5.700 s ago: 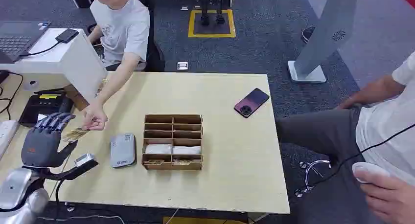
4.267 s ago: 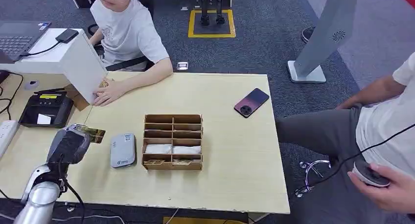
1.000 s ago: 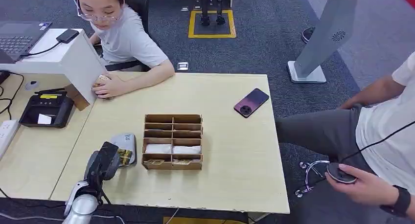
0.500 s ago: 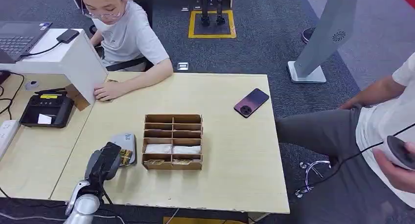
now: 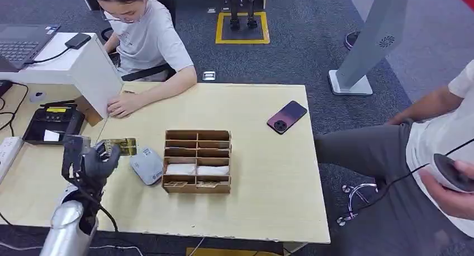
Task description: Pass the card to the sensor for recognition and then transmit it.
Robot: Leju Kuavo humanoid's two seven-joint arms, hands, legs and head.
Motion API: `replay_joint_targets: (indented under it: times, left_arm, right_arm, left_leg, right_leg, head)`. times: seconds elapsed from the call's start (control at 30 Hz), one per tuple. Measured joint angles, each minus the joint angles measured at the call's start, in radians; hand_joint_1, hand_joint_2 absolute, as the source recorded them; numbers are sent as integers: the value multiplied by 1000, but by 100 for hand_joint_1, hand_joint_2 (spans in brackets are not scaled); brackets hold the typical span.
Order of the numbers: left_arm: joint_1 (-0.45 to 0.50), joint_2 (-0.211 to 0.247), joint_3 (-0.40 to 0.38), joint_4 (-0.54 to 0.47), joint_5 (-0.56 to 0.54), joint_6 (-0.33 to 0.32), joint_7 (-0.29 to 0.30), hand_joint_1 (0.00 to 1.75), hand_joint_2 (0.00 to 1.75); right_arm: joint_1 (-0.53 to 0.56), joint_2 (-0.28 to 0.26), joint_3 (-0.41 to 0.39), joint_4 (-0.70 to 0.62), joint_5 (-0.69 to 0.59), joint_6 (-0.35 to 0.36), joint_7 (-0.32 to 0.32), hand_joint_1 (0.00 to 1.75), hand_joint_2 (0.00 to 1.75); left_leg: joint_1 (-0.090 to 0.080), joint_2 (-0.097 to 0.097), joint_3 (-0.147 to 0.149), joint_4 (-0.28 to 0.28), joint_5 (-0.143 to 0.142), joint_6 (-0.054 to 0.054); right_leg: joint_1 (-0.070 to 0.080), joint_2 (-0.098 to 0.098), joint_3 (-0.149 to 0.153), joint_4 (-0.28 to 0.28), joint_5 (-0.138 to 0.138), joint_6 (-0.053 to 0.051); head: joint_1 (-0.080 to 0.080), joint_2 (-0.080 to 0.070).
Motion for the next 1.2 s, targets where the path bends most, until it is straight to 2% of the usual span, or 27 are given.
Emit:
replay_joint_targets:
  times: [0.27, 0.67, 0.8, 0.93, 1.0, 1.2]
  left_arm:
    - [-90, 55, 6, -22, -9, 57, -5, 175, 175]
    - [-116, 70, 6, -22, -23, 89, -11, 175, 175]
    - [-125, 70, 6, -12, -134, 165, -29, 175, 175]
    - [-148, 62, 6, 25, -306, 274, -68, 175, 175]
    - [-154, 55, 5, 42, -339, 291, -73, 175, 175]
    - [-164, 44, 5, 74, -348, 298, -74, 175, 175]
  right_arm:
    - [-1, 0, 16, 0, 13, 3, 1, 0, 0]
    - [-2, 0, 22, 0, 14, 2, 3, 0, 0]
    - [-3, 0, 23, 0, 16, 7, 5, 0, 0]
    - [-8, 0, 27, -1, 19, 10, 6, 0, 0]
    - [-12, 0, 34, -1, 21, 14, 6, 0, 0]
    - [-17, 0, 40, -1, 28, 18, 6, 0, 0]
  left_leg:
    - [0, 0, 0, 0, 0, 0]
    - [0, 0, 0, 0, 0, 0]
    - [0, 0, 0, 0, 0, 0]
    - [0, 1, 0, 0, 0, 0]
    - [0, 1, 0, 0, 0, 0]
    - [0, 1, 0, 0, 0, 0]
  right_leg:
    - [0, 0, 0, 1, 0, 0]
    - [0, 1, 0, 1, 0, 0]
    - [0, 1, -1, 1, 0, 0]
    - [0, 1, -1, 1, 0, 0]
    - [0, 1, -1, 1, 0, 0]
    - [0, 1, -1, 0, 0, 0]
  head:
    - [0, 0]
    - [0, 0]
    - [0, 0]
    - [0, 0]
    - [0, 0]
    - [0, 0]
